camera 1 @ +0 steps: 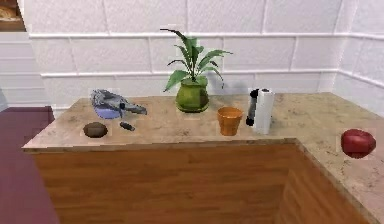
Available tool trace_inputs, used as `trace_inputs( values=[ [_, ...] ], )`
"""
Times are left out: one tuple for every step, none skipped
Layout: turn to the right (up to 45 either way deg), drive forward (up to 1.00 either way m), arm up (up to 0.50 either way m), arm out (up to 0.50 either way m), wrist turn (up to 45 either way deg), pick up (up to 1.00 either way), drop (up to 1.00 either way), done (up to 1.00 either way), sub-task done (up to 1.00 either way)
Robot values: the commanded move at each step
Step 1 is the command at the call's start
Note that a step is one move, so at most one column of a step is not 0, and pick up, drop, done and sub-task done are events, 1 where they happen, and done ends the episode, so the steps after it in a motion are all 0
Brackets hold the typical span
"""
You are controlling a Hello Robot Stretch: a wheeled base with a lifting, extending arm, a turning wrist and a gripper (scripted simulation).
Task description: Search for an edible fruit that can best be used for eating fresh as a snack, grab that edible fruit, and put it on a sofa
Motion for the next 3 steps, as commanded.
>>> trace_inputs(
  values=[
    [6.0, 0.00, 0.00, 0.00, 0.0, 0.00, 0.00, 0.00, 0.00],
    [0.0, 0.55, 0.00, 0.00, 0.0, 0.00, 0.00, 0.00, 0.00],
    [-21.0, 0.00, 0.00, 0.00, 0.0, 0.00, 0.00, 0.00, 0.00]
  ],
)
